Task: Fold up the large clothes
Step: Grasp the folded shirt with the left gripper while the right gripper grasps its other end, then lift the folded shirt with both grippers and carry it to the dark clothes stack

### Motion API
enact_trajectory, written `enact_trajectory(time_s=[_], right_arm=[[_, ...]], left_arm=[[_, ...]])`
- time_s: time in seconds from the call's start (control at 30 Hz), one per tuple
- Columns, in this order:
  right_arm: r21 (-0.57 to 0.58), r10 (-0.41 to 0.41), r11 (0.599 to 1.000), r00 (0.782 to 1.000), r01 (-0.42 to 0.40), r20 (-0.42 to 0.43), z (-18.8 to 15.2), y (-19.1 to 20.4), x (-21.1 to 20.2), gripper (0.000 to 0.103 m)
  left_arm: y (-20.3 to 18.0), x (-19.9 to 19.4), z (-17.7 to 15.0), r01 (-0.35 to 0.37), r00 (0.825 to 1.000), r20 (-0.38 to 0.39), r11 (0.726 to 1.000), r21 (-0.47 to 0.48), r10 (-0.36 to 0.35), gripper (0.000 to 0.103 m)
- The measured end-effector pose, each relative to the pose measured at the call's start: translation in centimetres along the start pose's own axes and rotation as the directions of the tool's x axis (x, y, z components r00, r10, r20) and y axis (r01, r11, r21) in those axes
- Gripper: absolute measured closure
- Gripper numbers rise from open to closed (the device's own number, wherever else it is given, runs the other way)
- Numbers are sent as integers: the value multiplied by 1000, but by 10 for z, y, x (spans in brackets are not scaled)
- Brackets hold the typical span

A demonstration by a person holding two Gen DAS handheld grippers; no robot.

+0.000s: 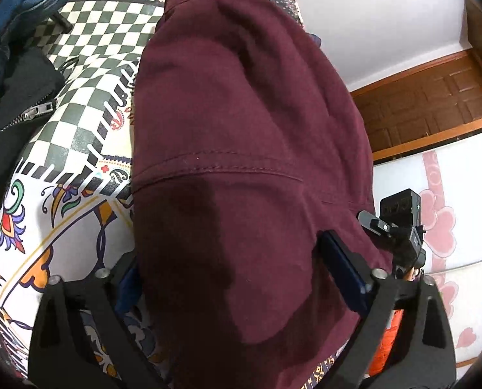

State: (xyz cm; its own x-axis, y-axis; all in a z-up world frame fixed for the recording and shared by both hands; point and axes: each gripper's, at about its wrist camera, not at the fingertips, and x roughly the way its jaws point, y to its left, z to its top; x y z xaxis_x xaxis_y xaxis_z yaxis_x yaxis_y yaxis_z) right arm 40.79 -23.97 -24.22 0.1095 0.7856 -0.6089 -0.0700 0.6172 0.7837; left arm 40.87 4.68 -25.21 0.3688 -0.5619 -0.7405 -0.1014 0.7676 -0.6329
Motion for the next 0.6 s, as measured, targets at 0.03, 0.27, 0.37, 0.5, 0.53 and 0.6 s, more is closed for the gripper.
enact_trajectory(time_s=[0.03,0.27,0.37,0.5,0.53,0.6], right_arm=[[-4,-9,1000,1000,9,7,0,3,-3,10],[-11,-44,999,999,45,31,-10,22,-32,50],[-28,-56,998,998,57,35,-11,41,-37,57],[-87,-51,994,995,59,86,-10,86,-48,59],[-102,-44,993,994,54,98,-9,95,-50,59],[-144,-18,989,992,37,127,-9,125,-52,59]], left_arm=[[-2,-2,0,-5,1000,4,1000,12,5,16],[-21,-33,-4,-19,998,55,994,104,14,48],[-34,-59,0,-7,996,88,990,139,-5,56],[-47,-107,11,-10,987,161,984,176,-19,56],[-51,-122,15,-10,983,183,982,188,-24,56],[-57,-153,22,-22,973,230,976,215,-29,56]])
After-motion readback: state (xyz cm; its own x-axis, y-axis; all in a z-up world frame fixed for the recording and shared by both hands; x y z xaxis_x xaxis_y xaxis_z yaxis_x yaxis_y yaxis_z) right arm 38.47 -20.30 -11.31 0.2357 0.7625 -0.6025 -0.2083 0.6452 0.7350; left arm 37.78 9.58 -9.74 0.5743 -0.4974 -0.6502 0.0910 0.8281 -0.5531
